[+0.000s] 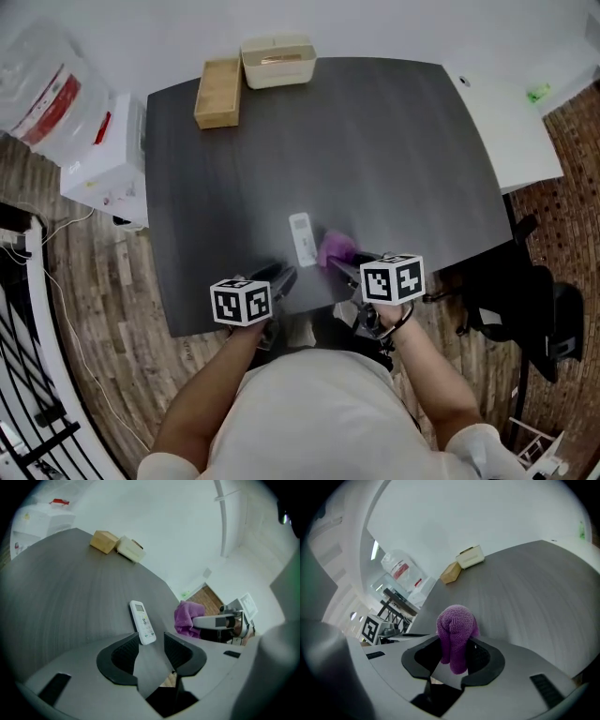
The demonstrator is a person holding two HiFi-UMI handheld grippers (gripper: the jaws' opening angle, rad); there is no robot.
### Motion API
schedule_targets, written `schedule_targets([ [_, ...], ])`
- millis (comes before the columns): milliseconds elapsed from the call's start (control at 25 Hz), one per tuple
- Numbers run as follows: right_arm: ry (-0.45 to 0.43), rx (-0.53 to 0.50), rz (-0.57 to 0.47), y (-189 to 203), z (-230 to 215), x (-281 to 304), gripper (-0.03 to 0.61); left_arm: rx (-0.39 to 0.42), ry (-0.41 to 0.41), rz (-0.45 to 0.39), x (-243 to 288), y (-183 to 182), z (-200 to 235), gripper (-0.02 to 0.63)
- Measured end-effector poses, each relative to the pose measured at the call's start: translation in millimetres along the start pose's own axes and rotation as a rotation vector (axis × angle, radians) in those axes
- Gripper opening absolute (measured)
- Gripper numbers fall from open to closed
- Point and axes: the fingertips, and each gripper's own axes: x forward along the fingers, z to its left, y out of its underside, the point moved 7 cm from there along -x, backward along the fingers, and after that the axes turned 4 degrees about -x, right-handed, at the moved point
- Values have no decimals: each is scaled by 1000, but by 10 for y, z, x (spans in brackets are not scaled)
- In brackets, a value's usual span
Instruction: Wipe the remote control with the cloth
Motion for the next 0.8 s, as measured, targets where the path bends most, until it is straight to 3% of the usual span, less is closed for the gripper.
schedule_targets([
  [80,-2,-40,35,-95,-81,126,126,2,-39,27,123,-56,18,167],
  [320,15,-105,131,-183,-282,370,126,7,-126,74,441,-161,5,172],
  [800,-20,-110,194,-129,-390,565,126,-85,-260,151,760,-156,137,169],
])
